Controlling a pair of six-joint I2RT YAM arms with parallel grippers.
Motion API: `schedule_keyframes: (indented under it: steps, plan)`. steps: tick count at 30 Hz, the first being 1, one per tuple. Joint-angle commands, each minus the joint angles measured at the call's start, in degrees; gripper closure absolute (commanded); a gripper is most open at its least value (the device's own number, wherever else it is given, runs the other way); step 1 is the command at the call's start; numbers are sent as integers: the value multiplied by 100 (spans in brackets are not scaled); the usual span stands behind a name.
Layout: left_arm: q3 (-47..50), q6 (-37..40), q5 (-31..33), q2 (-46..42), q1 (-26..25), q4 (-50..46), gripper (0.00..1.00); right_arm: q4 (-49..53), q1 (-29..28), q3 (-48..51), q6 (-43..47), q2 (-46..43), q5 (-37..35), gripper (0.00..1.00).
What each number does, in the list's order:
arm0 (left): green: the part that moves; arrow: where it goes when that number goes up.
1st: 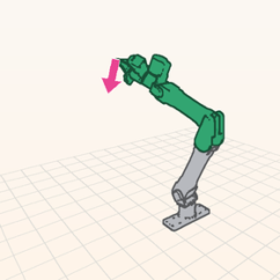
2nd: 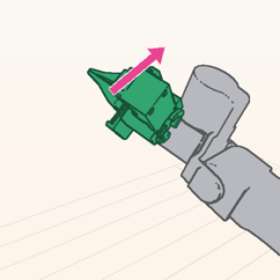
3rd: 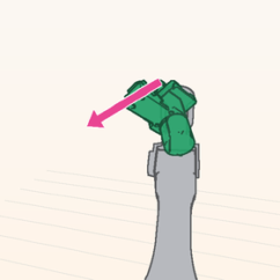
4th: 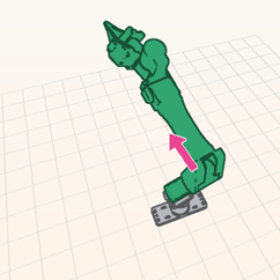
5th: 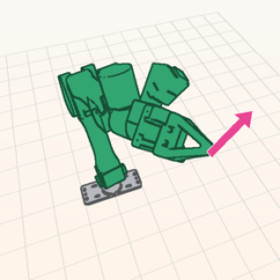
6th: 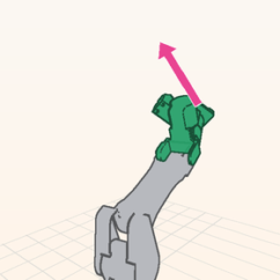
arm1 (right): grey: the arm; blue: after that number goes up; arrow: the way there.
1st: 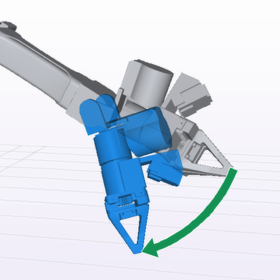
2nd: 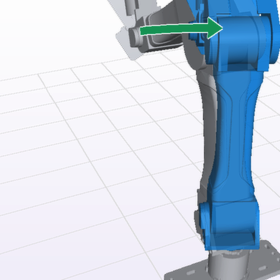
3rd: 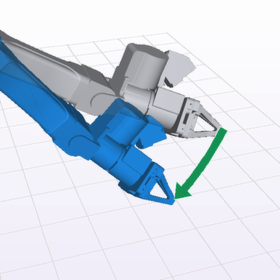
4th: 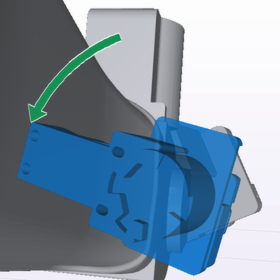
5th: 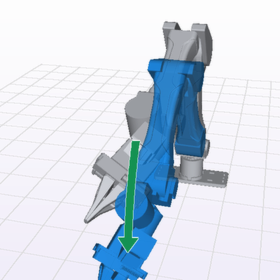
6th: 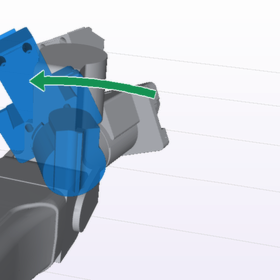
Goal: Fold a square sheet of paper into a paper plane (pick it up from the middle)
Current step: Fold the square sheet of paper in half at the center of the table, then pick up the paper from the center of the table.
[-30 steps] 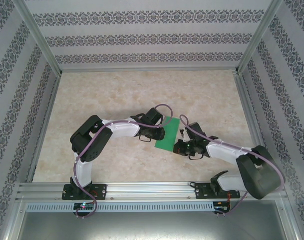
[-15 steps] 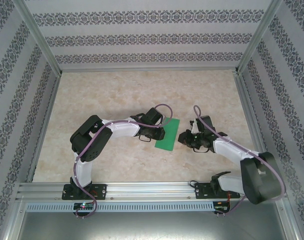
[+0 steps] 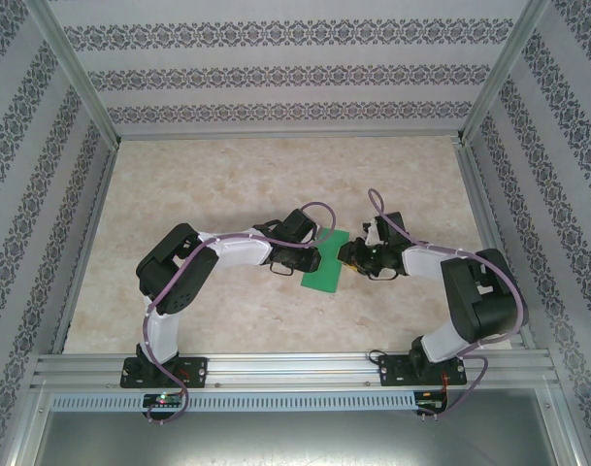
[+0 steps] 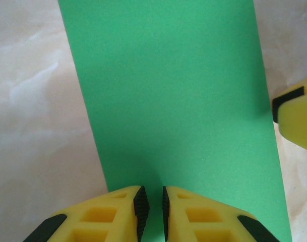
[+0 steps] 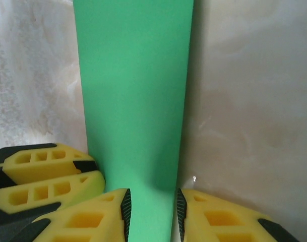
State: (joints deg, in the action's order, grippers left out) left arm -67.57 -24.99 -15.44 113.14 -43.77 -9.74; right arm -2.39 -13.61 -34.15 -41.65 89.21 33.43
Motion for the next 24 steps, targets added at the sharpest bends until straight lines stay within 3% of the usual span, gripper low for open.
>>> schedule_keyframes:
  steps: [1,24]
  plan:
    - [494,101,118,605,15,-1265,76,64,51,-210,171,132,16,68]
    - [447,108,67,648,17,-1266,76,-537,-72,-408,-67,587,576,67]
